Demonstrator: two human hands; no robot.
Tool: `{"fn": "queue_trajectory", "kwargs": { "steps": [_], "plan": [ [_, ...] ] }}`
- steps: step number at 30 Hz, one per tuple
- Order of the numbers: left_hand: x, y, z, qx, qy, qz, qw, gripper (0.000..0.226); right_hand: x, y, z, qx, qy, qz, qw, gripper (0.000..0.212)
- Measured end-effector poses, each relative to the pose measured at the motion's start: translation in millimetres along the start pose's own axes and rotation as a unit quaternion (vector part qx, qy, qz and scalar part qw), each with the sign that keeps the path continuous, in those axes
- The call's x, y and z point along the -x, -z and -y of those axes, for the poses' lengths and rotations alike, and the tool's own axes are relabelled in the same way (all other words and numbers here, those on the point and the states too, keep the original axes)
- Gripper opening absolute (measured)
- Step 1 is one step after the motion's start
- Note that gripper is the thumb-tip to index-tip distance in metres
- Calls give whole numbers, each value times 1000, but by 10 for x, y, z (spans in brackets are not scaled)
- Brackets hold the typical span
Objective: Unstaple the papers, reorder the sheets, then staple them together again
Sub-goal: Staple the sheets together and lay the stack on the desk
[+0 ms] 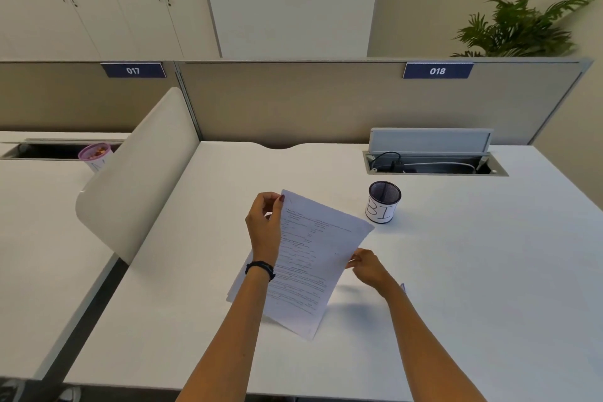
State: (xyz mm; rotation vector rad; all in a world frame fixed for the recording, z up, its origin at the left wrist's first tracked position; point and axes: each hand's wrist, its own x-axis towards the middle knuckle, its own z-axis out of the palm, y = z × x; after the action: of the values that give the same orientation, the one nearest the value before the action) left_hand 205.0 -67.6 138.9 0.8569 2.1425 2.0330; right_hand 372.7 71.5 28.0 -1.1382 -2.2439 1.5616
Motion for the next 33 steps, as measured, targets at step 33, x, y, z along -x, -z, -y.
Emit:
{"fn": "queue_trajectory", "kwargs": {
  "steps": [33],
  "plan": [
    [83,208,1907,-437,114,452,769,79,-1226,-576,375,-57,-49,-45,996,22]
  ]
}}
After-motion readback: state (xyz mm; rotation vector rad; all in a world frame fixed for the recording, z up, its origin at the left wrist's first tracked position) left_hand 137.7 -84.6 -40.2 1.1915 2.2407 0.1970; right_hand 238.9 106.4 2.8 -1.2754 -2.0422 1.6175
